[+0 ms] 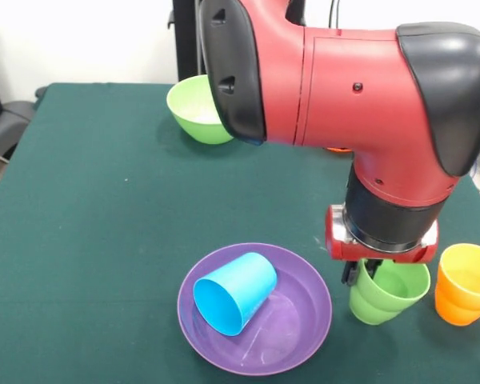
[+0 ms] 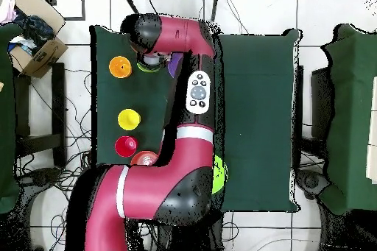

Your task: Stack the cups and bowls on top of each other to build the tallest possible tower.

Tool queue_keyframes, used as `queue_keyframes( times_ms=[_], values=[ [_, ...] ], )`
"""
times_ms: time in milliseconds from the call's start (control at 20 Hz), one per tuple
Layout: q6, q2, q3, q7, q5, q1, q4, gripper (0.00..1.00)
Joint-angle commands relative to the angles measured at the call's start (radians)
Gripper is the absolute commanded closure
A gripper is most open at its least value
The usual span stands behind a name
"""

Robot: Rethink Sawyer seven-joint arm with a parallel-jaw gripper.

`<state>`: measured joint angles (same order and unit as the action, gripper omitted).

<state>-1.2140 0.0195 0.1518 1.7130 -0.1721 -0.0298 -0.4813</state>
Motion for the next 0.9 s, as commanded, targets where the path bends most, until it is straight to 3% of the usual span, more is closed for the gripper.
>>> queue_keyframes(
  times_ms=[50,900],
  values=[
    [-0.156,0.073,-0.135,-0.279,0.025,-0.030,0.135,1.00],
    [-0.174,0.138,-0.165,-0.276,-0.019,-0.063,0.218,1.00]
  ],
)
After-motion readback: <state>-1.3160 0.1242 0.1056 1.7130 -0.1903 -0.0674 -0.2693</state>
